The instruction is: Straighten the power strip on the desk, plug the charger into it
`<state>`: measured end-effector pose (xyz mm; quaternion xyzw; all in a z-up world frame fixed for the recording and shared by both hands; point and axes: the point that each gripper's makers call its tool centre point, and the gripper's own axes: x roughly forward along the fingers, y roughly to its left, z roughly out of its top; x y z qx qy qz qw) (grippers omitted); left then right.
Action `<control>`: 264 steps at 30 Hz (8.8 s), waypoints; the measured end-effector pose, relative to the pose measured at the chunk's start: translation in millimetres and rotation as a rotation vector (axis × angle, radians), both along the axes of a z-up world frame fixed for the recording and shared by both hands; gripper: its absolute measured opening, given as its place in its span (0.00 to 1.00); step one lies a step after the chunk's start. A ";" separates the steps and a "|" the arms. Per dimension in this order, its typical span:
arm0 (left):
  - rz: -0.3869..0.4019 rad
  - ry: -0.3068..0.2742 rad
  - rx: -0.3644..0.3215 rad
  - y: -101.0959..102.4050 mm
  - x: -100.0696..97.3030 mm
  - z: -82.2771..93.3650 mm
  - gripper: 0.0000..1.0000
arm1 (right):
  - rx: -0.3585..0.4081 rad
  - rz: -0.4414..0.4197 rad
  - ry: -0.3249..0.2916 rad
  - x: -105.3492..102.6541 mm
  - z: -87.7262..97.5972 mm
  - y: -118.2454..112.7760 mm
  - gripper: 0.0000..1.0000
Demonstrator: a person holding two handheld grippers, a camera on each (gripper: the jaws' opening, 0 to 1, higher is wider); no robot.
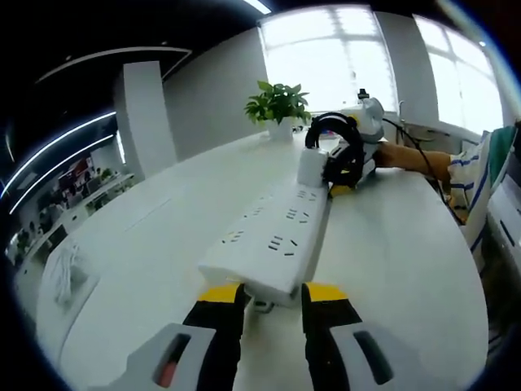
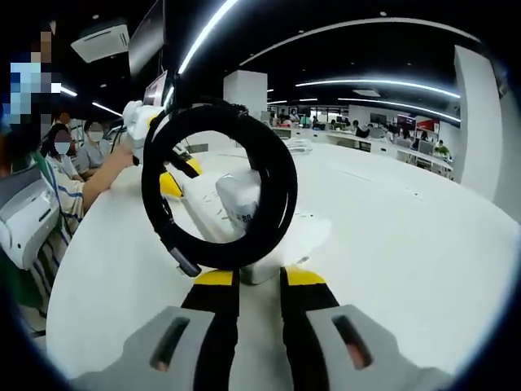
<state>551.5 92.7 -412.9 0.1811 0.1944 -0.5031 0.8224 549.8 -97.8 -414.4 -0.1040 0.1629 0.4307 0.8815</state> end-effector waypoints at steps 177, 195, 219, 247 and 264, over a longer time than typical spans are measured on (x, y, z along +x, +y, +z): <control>0.251 -0.039 -0.140 18.2 61.2 3.7 0.30 | 0.088 -0.111 0.150 50.7 -2.3 23.0 0.10; 0.254 -0.034 -0.144 15.1 60.1 1.4 0.30 | 0.128 -0.170 0.174 56.5 -2.0 18.2 0.08; 0.267 -0.024 -0.160 17.8 62.4 1.4 0.29 | 0.156 -0.198 0.184 56.1 -3.1 21.0 0.07; 0.296 -0.035 -0.184 22.4 71.3 0.7 0.29 | 0.171 -0.209 0.182 67.5 -4.2 25.6 0.06; 0.316 -0.045 -0.190 22.8 78.2 1.4 0.29 | 0.185 -0.222 0.191 78.5 -3.6 24.2 0.06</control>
